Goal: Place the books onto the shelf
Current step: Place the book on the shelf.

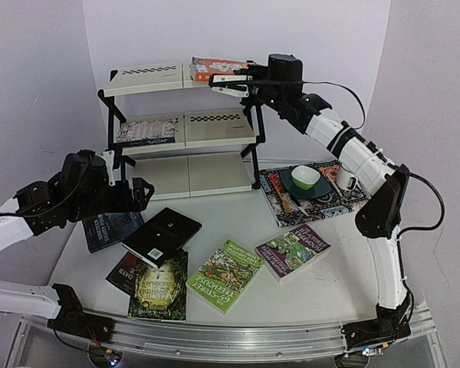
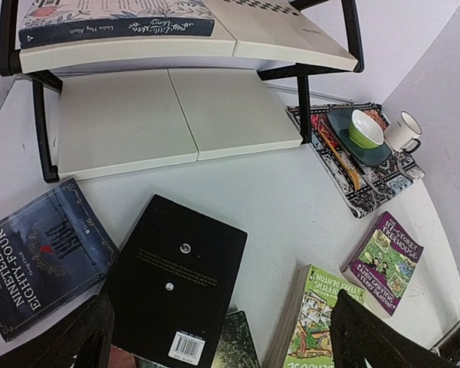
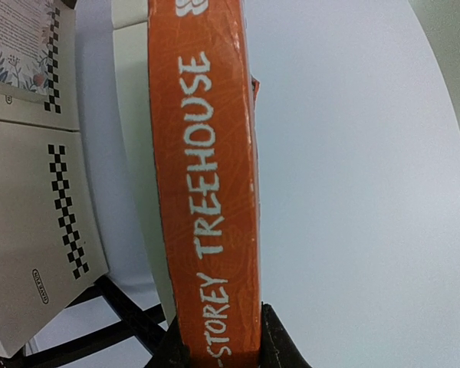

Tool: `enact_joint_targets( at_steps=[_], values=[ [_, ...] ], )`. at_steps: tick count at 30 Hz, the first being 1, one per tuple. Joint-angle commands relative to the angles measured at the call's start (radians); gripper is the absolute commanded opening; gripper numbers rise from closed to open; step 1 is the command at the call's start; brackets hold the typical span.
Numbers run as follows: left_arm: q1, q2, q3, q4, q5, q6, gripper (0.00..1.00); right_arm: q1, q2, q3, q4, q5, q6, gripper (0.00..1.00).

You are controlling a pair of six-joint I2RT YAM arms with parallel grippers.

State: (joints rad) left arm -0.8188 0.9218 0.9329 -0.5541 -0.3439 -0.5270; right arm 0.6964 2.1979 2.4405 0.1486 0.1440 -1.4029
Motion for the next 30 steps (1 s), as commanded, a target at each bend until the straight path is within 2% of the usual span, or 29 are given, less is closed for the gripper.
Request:
enact_joint_targets(
  at_steps=[1,4,5,6,8,9,10,13,17,30],
  values=[
    [0.009,0.013,0.072,0.005,-0.017,0.034,1.00,0.004,0.003,0.078,0.135,-0.019,0.011,0.03],
    [0.012,0.024,0.086,0.004,-0.015,0.046,1.00,0.003,0.012,0.082,0.137,-0.015,0.011,0.03],
    [0.012,0.028,0.091,0.005,-0.015,0.050,1.00,0.004,0.015,0.082,0.137,-0.015,0.012,0.07],
    [0.013,0.032,0.097,0.004,-0.014,0.054,1.00,0.003,0.015,0.082,0.138,-0.015,0.010,0.15],
    [0.015,0.045,0.115,0.005,-0.011,0.064,1.00,0.004,0.016,0.075,0.142,-0.019,0.009,0.47],
    [0.017,0.054,0.129,0.005,-0.009,0.070,1.00,0.004,0.016,0.074,0.142,-0.020,0.010,0.55],
    [0.019,0.064,0.142,0.006,-0.006,0.078,1.00,0.004,0.017,0.076,0.136,-0.022,0.015,0.58],
    [0.032,0.106,0.199,0.015,0.021,0.095,1.00,0.003,0.012,0.076,0.128,-0.020,0.039,0.64],
    [0.096,0.178,0.287,0.047,0.141,0.092,1.00,0.004,0.002,0.068,0.111,-0.024,0.055,0.68],
    [0.180,0.541,0.747,0.106,0.308,0.179,1.00,0.004,-0.020,0.043,0.080,-0.043,0.084,0.72]
  ],
)
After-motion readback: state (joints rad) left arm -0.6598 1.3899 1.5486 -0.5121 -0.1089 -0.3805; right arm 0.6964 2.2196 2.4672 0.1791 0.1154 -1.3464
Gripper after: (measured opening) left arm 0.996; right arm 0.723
